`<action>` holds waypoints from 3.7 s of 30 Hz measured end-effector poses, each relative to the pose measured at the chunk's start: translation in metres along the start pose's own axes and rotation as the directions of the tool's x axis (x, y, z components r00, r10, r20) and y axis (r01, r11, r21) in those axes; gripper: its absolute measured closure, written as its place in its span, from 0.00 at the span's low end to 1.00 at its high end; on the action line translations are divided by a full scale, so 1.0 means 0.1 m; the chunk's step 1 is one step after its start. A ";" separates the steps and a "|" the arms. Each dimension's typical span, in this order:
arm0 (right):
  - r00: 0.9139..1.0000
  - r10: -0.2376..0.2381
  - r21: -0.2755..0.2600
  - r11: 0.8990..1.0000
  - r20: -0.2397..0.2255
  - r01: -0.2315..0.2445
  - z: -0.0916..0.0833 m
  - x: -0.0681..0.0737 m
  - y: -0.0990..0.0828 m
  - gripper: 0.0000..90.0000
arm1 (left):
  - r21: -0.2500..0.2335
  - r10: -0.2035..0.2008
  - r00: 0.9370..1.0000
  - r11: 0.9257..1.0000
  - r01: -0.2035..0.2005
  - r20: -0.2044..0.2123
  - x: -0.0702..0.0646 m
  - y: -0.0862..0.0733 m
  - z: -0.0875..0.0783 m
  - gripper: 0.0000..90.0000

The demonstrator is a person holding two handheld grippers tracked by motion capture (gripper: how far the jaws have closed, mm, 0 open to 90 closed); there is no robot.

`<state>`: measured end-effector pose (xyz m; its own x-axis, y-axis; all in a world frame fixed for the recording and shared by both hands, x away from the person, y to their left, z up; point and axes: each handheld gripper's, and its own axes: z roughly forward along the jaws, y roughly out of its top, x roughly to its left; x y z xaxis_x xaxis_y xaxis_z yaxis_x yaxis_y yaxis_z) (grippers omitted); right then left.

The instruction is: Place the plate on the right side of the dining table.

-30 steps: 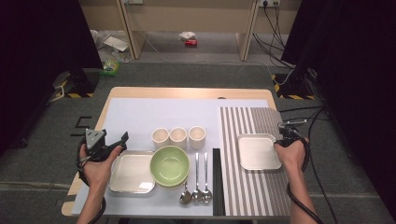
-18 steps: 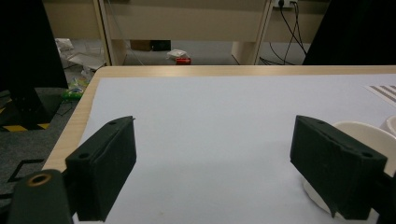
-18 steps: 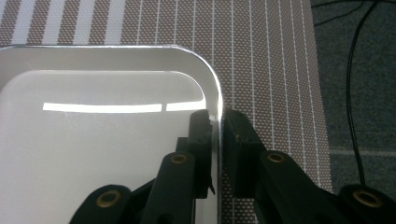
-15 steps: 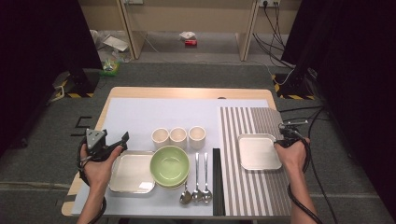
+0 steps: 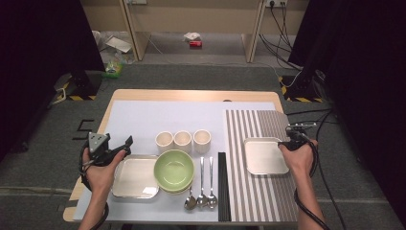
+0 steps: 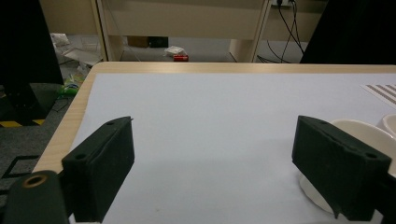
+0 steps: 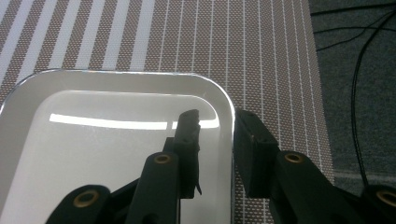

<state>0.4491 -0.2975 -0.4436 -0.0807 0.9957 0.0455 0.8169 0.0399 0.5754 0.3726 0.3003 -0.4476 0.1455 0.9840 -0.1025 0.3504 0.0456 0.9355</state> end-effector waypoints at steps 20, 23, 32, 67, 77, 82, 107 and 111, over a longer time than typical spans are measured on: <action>0.998 -0.037 -0.057 0.998 -0.049 0.034 -0.06 0.18 0.02 0.64 | 0.030 0.024 1.000 0.999 -0.024 0.011 -0.01 -0.02 0.02 0.05; 0.998 -0.045 -0.065 0.997 -0.054 0.042 -0.08 0.23 0.03 0.64 | 0.028 0.025 1.000 0.999 -0.025 0.010 -0.01 -0.02 0.02 0.05; 0.995 -0.064 -0.073 0.996 -0.077 0.059 -0.10 0.35 0.03 0.63 | 0.022 0.024 1.000 0.999 -0.024 0.008 0.01 -0.01 0.00 0.06; 0.981 -0.132 -0.069 0.990 -0.142 0.124 -0.14 0.81 0.07 0.66 | 0.027 0.032 0.999 0.999 -0.032 0.011 -0.01 -0.02 0.01 0.07; 0.976 -0.151 -0.065 0.988 -0.155 0.142 -0.13 0.95 0.10 0.66 | 0.024 0.030 0.999 0.999 -0.030 0.011 -0.01 -0.02 0.01 0.07; 0.974 -0.159 -0.061 0.987 -0.163 0.151 -0.12 1.02 0.10 0.67 | 0.024 0.031 0.999 0.999 -0.031 0.012 -0.01 -0.02 0.01 0.07; 0.958 -0.199 -0.045 0.980 -0.208 0.194 -0.10 1.32 0.10 0.69 | 0.024 0.028 1.000 0.999 -0.028 0.011 0.00 -0.02 0.00 0.07; 0.957 -0.200 -0.041 0.980 -0.210 0.196 -0.10 1.36 0.09 0.69 | 0.025 0.030 1.000 0.999 -0.030 0.010 0.00 -0.02 0.00 0.07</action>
<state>0.4396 -0.1622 -0.4240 -0.3605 0.9274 0.1002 0.7613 0.2305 0.6060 0.3722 0.3004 -0.4495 0.1649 0.9832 -0.0780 0.3689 0.0119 0.9294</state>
